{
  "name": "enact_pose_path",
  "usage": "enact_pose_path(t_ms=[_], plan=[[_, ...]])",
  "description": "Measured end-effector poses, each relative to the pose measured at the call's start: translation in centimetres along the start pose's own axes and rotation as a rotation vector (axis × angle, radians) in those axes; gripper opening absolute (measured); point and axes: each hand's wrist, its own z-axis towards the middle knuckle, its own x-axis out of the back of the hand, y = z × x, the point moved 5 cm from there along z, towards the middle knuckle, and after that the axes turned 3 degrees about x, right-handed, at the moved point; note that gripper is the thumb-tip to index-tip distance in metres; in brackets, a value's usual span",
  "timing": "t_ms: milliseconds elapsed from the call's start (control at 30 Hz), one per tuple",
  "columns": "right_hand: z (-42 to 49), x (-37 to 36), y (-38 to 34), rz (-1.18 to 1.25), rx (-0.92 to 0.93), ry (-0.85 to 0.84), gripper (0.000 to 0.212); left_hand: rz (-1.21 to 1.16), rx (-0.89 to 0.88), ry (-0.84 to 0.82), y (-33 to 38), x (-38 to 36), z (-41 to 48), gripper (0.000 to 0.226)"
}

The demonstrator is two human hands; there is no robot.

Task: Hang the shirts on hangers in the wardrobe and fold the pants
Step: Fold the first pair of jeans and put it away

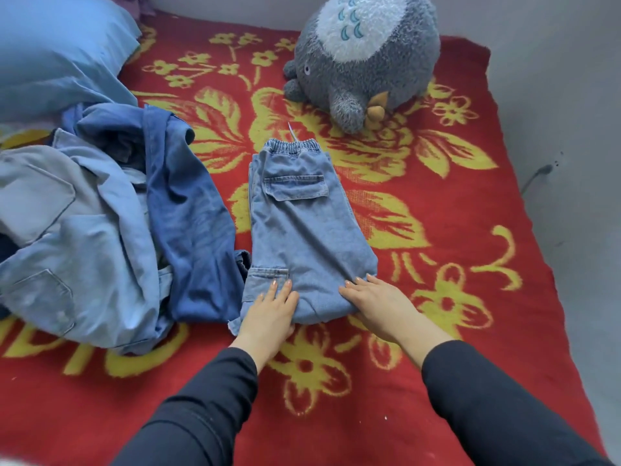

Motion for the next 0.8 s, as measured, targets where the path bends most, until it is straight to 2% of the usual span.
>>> enact_pose_path(t_ms=[100, 167, 267, 333, 400, 467, 533, 667, 733, 800], plan=[[-4.5, -0.2, -1.0, 0.046, -0.028, -0.162, 0.03, -0.124, -0.058, -0.082, 2.5, 0.1, -4.0, 0.031], [-8.6, -1.0, -1.8, 0.209, -0.085, -0.305, 0.028, -0.164, -0.111, -0.17, 4.6, -0.3, -7.3, 0.022], [-14.3, -2.5, -3.8, 0.484, -0.131, -0.56, 0.008, -0.156, -0.228, -0.35, 7.7, -1.5, -12.1, 0.01], [-17.2, -3.1, -5.0, 0.604, -0.154, -0.758, 0.003, -0.197, -0.285, -0.469, 9.2, -2.2, -14.5, 0.01], [-18.7, -3.3, -5.5, 0.632, -0.158, -0.919, 0.011, -0.268, -0.295, -0.599, 10.1, -2.5, -16.1, 0.017], [-19.2, -3.6, -5.0, 0.655, -0.205, -0.991, 0.021, -0.361, -0.255, -0.691, 10.1, -2.0, -16.2, 0.026], [-18.4, -3.3, -3.9, 0.754, -0.265, -0.953, 0.022, -0.458, -0.204, -0.688, 9.4, -0.6, -15.0, 0.028], [-14.7, -0.6, -0.1, 0.999, -0.357, -0.616, 0.012, -0.673, -0.052, -0.468, 5.9, 2.8, -10.6, 0.012], [-12.7, 0.5, 1.4, 1.039, -0.374, -0.526, 0.01, -0.634, -0.006, -0.418, 4.2, 3.3, -9.1, 0.046], [-10.8, 0.9, 2.1, 1.0, -0.358, -0.537, 0.015, -0.534, -0.043, -0.414, 3.4, 3.3, -7.9, 0.061]])
